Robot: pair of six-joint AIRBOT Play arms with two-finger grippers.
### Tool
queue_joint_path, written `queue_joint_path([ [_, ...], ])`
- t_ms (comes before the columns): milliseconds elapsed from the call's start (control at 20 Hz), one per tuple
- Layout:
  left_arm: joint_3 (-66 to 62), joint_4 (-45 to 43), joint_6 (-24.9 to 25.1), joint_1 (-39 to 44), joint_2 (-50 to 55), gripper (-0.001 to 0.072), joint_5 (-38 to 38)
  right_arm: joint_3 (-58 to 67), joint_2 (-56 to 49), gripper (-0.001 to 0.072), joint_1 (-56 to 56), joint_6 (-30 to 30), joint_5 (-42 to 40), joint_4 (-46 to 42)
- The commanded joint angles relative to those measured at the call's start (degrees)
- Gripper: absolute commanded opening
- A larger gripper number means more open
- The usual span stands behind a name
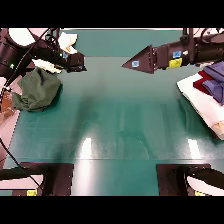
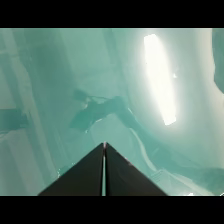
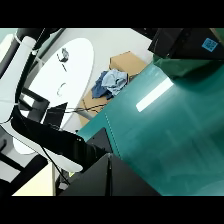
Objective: Fold the shirts.
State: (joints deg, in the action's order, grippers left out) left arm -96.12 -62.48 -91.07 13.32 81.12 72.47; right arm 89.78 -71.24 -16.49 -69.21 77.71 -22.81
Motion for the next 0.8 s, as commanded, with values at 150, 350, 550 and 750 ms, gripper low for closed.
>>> queue_joint_path([
  [150,-0.1,0.0,0.0,0.0,0.0,0.003,0.0,1.8,0.0,0.0026,-1.4,0.9,-0.9,-0.9],
  [350,-0.1,0.0,0.0,0.0,0.0,0.003,0.0,1.8,0.1,0.0025,-1.4,0.9,-1.7,-0.9],
  [550,-0.1,0.0,0.0,0.0,0.0,0.003,0.0,1.8,0.1,0.0025,-1.4,0.9,-1.7,-0.9],
  [750,-0.1,0.0,0.0,0.0,0.0,0.003,0.0,1.8,0.1,0.0026,-1.4,0.9,-1.7,-0.9],
])
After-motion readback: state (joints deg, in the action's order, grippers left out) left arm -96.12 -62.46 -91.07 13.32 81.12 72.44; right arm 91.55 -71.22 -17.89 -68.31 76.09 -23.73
